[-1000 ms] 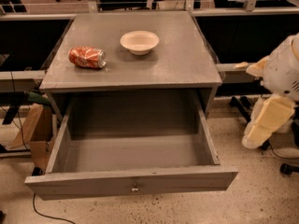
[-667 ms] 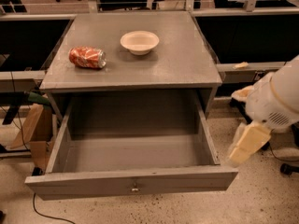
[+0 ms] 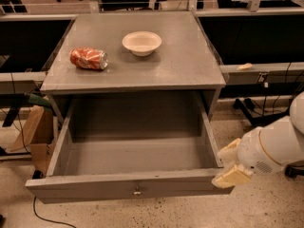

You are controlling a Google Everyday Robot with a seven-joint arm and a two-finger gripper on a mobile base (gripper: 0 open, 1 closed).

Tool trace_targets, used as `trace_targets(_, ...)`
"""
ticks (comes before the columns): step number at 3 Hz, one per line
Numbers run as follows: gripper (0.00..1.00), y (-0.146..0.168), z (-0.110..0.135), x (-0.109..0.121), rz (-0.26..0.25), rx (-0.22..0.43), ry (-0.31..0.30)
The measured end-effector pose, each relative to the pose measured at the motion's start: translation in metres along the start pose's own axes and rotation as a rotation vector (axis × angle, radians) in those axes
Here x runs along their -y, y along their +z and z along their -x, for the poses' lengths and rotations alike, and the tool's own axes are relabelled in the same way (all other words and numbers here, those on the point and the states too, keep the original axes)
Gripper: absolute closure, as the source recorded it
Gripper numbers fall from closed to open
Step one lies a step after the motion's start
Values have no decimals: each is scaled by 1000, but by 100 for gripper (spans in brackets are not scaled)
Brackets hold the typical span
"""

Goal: Close top drawer

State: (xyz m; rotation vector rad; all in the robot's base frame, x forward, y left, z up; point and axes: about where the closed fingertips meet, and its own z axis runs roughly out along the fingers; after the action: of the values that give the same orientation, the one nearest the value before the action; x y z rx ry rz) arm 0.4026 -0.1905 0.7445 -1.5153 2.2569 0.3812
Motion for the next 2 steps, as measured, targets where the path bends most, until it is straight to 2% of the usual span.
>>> trace_targets(1, 65, 8, -27, -6, -8, 23, 64)
trace_targets(2, 88, 15, -41, -8, 3, 21, 87)
